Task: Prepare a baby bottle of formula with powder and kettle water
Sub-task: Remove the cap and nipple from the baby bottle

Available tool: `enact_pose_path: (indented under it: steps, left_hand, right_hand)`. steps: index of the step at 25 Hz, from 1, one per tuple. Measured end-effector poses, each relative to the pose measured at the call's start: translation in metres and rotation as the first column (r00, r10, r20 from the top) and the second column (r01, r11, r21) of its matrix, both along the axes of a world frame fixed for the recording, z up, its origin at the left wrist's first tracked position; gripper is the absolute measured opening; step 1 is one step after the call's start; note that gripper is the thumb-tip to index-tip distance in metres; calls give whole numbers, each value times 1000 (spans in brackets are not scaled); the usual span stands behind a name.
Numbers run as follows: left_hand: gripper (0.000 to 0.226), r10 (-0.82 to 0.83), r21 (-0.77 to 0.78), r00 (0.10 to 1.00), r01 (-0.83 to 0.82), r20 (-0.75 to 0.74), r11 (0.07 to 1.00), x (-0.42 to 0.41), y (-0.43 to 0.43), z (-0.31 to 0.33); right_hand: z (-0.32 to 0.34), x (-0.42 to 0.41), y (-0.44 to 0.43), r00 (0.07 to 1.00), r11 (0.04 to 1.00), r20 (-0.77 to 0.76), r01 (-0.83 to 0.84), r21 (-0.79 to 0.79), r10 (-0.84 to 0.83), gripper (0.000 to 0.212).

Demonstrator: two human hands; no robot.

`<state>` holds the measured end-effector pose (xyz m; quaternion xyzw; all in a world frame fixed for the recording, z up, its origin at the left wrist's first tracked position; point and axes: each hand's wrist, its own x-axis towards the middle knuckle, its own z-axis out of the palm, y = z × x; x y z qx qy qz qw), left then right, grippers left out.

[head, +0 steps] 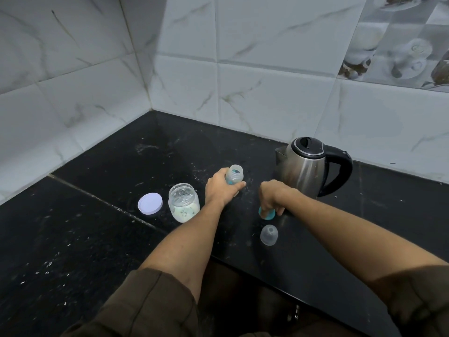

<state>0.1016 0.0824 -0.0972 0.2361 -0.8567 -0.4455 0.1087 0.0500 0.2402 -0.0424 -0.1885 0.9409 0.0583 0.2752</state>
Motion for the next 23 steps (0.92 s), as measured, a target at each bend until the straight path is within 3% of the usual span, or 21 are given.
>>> enact_pose_path:
  steps: [4,10,23]
  left_hand:
    - [50,-3,0,1000,3,12,1000,2,1,-7]
    - [50,6,19,1000,-6,10,1000,4,0,-16]
    - [53,22,71,999,-23,23,997,8,-5,-31]
  right_hand:
    - [-10,0,1,995,999,90,43,17,-44,47]
    - [-19,-3,-5,1000,998,-4,5,-70,-6,40]
    - [-21,-7,-8,998,998,23,-66,-3,66,56]
